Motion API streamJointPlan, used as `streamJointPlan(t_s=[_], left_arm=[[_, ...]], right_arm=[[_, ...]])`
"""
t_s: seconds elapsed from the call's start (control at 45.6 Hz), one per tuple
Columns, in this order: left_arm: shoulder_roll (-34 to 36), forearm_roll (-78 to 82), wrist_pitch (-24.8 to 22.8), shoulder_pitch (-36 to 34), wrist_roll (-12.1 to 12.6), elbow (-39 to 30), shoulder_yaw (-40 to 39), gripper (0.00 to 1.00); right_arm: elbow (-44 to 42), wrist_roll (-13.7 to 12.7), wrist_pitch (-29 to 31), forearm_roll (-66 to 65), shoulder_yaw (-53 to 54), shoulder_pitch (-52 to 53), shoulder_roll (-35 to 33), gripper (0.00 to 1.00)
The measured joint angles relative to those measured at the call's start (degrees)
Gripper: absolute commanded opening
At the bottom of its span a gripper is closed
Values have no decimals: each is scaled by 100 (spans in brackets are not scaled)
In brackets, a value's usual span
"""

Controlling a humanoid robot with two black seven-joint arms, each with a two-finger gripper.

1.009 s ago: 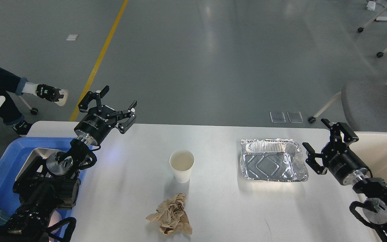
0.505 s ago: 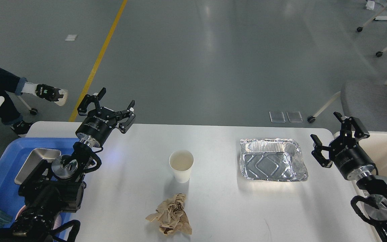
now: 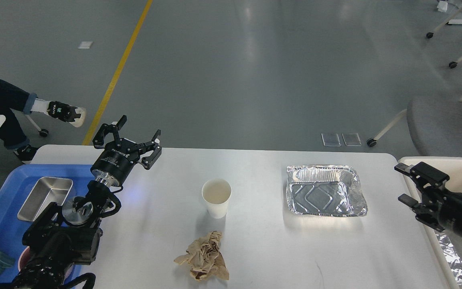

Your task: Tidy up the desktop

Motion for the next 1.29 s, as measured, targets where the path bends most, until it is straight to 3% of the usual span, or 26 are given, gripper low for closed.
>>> streamJointPlan(t_s=[0.285,0.417,0.527,0.9,1.053,1.141,1.295], left_arm=[[-13,16,-133,146,8,-1,38,100],[-2,20,-137,152,15,-1,39,100],[5,33,-137,153,15,-1,47,100],[39,43,-137,153,9,-1,206,100],[48,43,-137,160,8,-1,206,100],[34,43,-137,167,8,-1,206,100],[22,43,-141,184,9,-6,208,100]], right_arm=[[1253,215,434,-446,221,-87,-3004,100],[1410,556,621,-455,326,92,-3996,100],[1421,711,868,-455,325,400,-4417,100],[1405,707,1084,-459,258,701,-4535,100],[1129,474,943,-696,265,673,-4348,100],[704,264,783,-1065,281,631,-3781,100],[-13,64,786,-2504,282,641,-2201,100]])
